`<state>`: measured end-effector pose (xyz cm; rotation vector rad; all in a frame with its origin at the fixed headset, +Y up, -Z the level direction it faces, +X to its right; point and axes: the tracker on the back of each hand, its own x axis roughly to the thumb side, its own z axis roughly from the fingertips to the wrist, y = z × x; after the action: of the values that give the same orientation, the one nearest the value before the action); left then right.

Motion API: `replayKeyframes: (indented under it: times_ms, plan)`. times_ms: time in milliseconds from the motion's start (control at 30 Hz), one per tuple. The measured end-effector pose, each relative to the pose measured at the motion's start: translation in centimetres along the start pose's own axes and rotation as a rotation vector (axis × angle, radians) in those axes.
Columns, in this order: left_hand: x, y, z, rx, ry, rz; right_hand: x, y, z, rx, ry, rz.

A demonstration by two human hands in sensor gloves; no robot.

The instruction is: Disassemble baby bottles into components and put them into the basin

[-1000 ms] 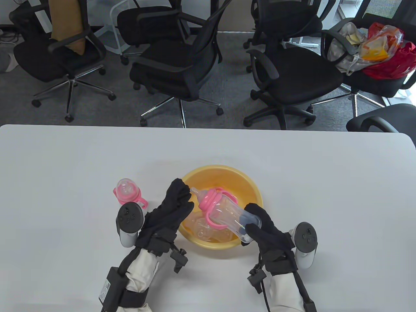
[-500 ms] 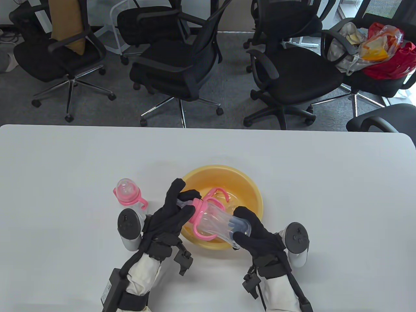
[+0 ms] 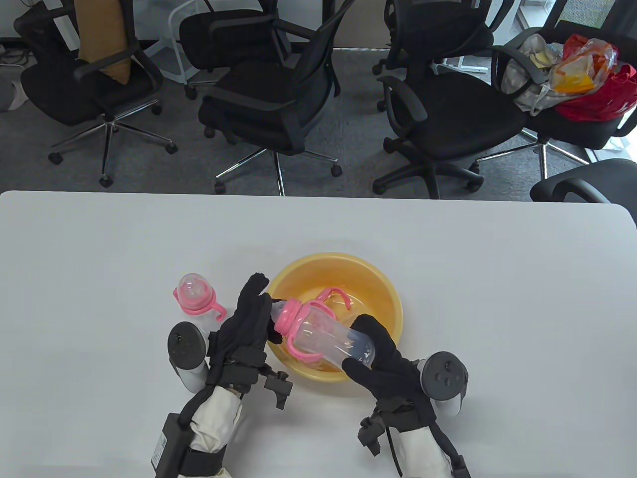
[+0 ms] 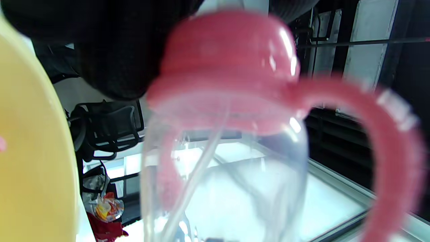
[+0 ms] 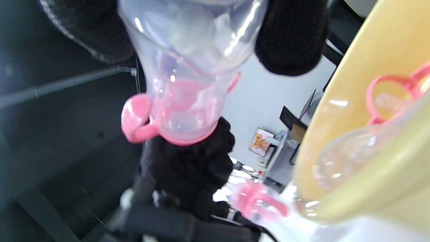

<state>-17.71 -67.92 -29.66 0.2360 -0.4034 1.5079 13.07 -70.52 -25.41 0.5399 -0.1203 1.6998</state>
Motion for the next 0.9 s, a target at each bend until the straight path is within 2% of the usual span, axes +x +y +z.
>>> replayKeyframes:
  times_ms: [100, 200, 267, 300, 333, 500, 567, 633, 667, 733, 767, 800, 900]
  plan:
    - [0.3, -0.1, -0.4, -0.136, -0.052, 0.1, -0.5, -0.8, 0.0, 0.009, 0.014, -0.135]
    - [-0.1, -0.7, -0.8, -0.26, -0.089, 0.245, -0.8, -0.7, 0.0, 0.037, 0.024, -0.161]
    - [-0.1, -1.0, -0.8, -0.253, -0.091, 0.293, -1.1, -0.5, 0.0, 0.041, 0.034, -0.159]
    - [-0.2, -0.9, -0.7, -0.205, -0.094, 0.281, -1.1, -0.5, 0.0, 0.044, 0.029, -0.169]
    - [-0.2, -0.8, -0.6, -0.146, -0.092, 0.223, -1.1, -0.5, 0.0, 0.043, 0.038, -0.183]
    - [0.2, 0.0, -0.1, 0.003, -0.09, -0.131, -1.2, -0.7, 0.1, 0.048, 0.04, -0.141]
    - [0.3, 0.2, -0.1, -0.023, -0.087, -0.134, -1.1, -0.6, 0.0, 0.055, 0.036, -0.163]
    - [0.2, 0.0, -0.3, -0.125, -0.091, 0.005, -1.2, -0.5, 0.0, 0.046, 0.038, -0.19]
    - [0.0, -0.1, -0.6, -0.189, -0.102, 0.136, -1.3, -0.5, 0.1, 0.046, 0.04, -0.201]
    - [-0.3, -0.3, -0.8, -0.253, -0.094, 0.366, -1.4, -0.6, 0.1, 0.038, 0.043, -0.217]
    - [-0.3, -0.4, -0.9, -0.257, -0.078, 0.426, -1.5, -0.7, 0.1, 0.037, 0.04, -0.221]
    - [-0.3, -0.3, -0.9, -0.249, -0.072, 0.424, -1.5, -0.7, 0.1, 0.041, 0.034, -0.232]
    - [0.2, 0.2, -0.8, -0.149, -0.121, 0.147, -1.5, -1.0, 0.2, 0.055, 0.042, -0.234]
